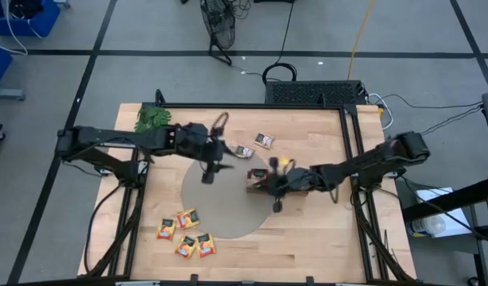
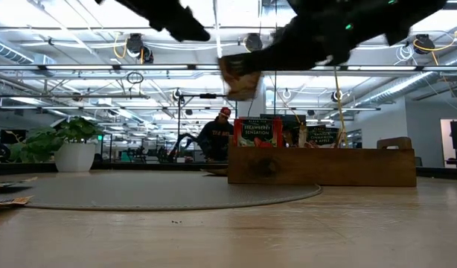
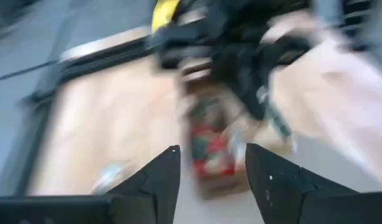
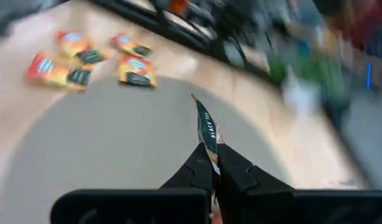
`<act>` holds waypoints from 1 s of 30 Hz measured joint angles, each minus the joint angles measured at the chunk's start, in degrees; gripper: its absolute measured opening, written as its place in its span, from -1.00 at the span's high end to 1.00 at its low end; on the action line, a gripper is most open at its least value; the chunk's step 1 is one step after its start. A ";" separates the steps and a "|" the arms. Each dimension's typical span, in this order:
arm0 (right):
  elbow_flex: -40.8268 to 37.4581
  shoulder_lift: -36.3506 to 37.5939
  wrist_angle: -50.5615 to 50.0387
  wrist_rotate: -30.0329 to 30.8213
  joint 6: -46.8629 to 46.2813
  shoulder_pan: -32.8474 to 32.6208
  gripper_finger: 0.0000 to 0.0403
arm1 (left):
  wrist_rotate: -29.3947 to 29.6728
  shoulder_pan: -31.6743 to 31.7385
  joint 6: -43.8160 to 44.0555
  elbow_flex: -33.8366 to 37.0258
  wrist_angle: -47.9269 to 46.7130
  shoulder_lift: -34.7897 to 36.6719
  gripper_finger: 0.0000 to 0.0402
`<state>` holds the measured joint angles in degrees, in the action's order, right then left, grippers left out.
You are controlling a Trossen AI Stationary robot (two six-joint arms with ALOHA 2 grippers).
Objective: Pick & Place Tea
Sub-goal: Put the brown tea bag into the middle section of the wooden organizer
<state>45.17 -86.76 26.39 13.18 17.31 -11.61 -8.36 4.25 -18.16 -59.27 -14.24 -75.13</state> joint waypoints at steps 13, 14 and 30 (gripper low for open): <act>-17.47 13.57 -3.73 19.54 -45.03 -6.41 1.00 | 20.21 3.39 1.36 5.41 4.70 0.52 0.05; -18.37 13.94 -3.08 21.41 -46.64 -7.25 1.00 | 20.26 3.56 1.35 6.08 4.43 0.52 0.05; -21.33 12.51 4.27 26.22 -52.54 -11.76 1.00 | 20.23 4.42 2.24 9.03 8.80 0.10 0.05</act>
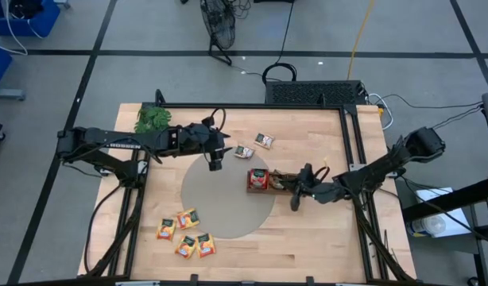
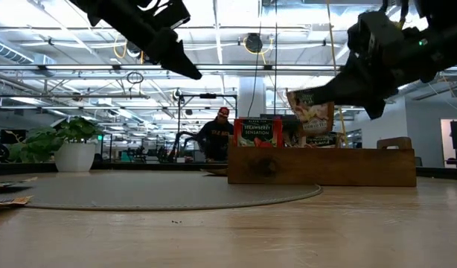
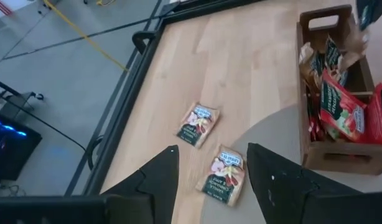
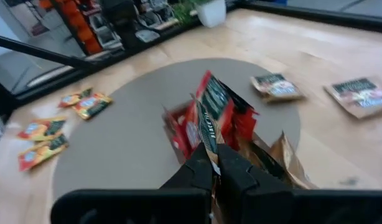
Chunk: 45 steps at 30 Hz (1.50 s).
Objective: Pick & Place Tea
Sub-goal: Put the brown tea bag into the middle section of the wooden organizer
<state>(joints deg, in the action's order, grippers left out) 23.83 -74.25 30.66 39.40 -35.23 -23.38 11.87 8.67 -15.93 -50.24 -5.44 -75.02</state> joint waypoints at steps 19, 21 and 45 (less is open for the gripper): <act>0.07 -12.01 1.67 4.13 -2.60 0.28 1.00 | -1.92 0.00 0.88 0.00 1.23 -0.02 0.05; 0.04 -11.78 2.35 4.23 -0.71 0.28 1.00 | -1.92 0.00 1.03 0.00 1.20 -0.02 0.05; 0.21 -4.66 21.06 8.51 38.38 0.33 0.22 | -1.94 -0.04 1.42 0.00 1.18 -0.02 0.05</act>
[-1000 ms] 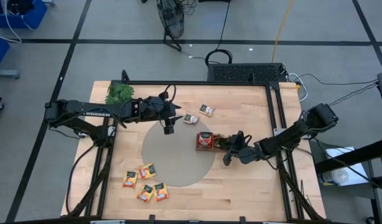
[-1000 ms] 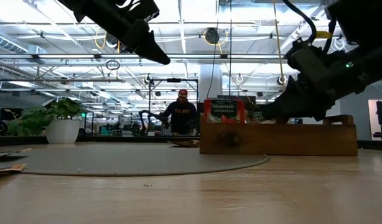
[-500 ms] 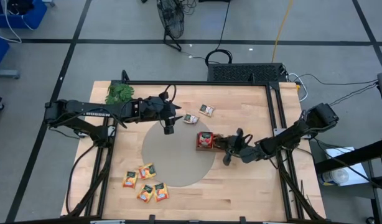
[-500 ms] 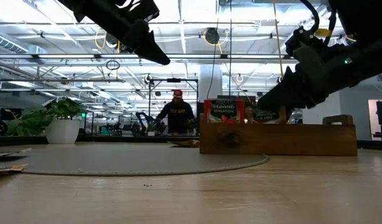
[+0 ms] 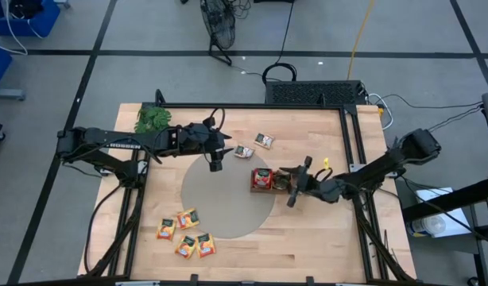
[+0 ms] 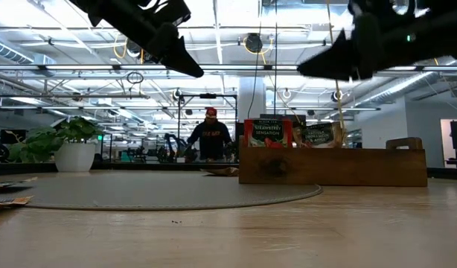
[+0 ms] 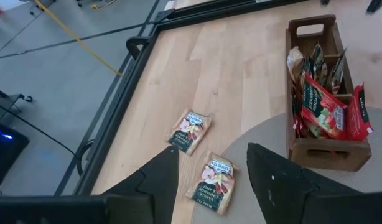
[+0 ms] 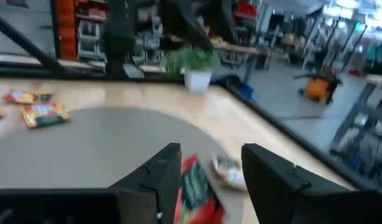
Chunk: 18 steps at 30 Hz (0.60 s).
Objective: Pick & Place Tea
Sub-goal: Put the brown tea bag into the middle section of the wooden organizer
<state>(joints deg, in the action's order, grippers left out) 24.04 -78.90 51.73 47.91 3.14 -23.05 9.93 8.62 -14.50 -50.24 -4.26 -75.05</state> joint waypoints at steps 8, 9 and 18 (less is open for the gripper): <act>17.31 4.78 -41.68 -11.88 -0.47 -0.07 0.61 | 0.00 0.00 -0.02 0.00 0.29 0.00 0.05; 20.97 3.94 -49.65 -13.20 -2.17 0.09 0.72 | 0.00 0.00 -0.02 0.00 0.27 0.00 0.05; 38.15 -7.11 -85.49 -25.88 -10.01 4.34 1.00 | 0.02 0.00 -0.04 0.00 0.31 0.00 0.05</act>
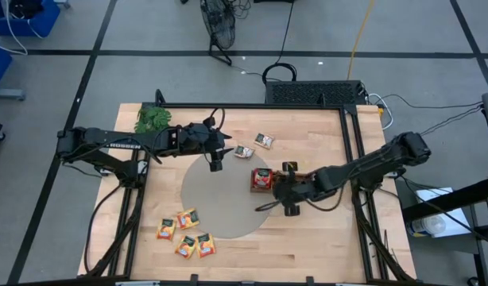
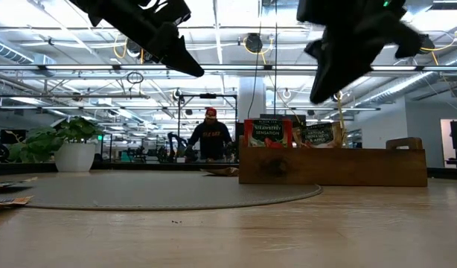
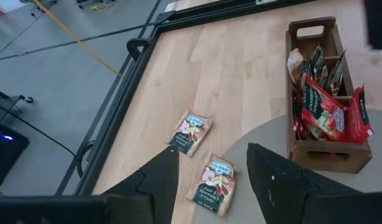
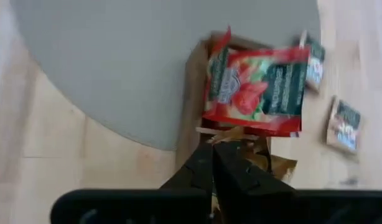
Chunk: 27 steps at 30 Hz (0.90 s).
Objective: Pick & Place Tea
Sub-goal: Put the brown tea bag into the middle section of the wooden organizer
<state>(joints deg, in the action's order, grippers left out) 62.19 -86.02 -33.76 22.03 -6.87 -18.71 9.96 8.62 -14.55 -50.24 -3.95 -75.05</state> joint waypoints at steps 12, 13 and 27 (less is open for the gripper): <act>0.09 -6.60 0.68 -2.87 -4.42 1.17 1.00 | 0.00 -0.02 -0.02 0.00 0.00 0.00 0.05; 0.09 -7.39 0.53 -2.90 -4.39 1.20 1.00 | 0.00 -0.02 -0.02 0.00 0.00 0.00 0.05; 0.05 -9.63 0.28 -2.82 -3.16 3.16 1.00 | 0.02 -0.04 -0.03 0.00 1.07 0.00 0.05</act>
<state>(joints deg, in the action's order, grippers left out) 62.25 -95.65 -33.48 19.21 -10.02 -15.55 9.98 8.58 -14.58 -50.24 -2.88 -75.05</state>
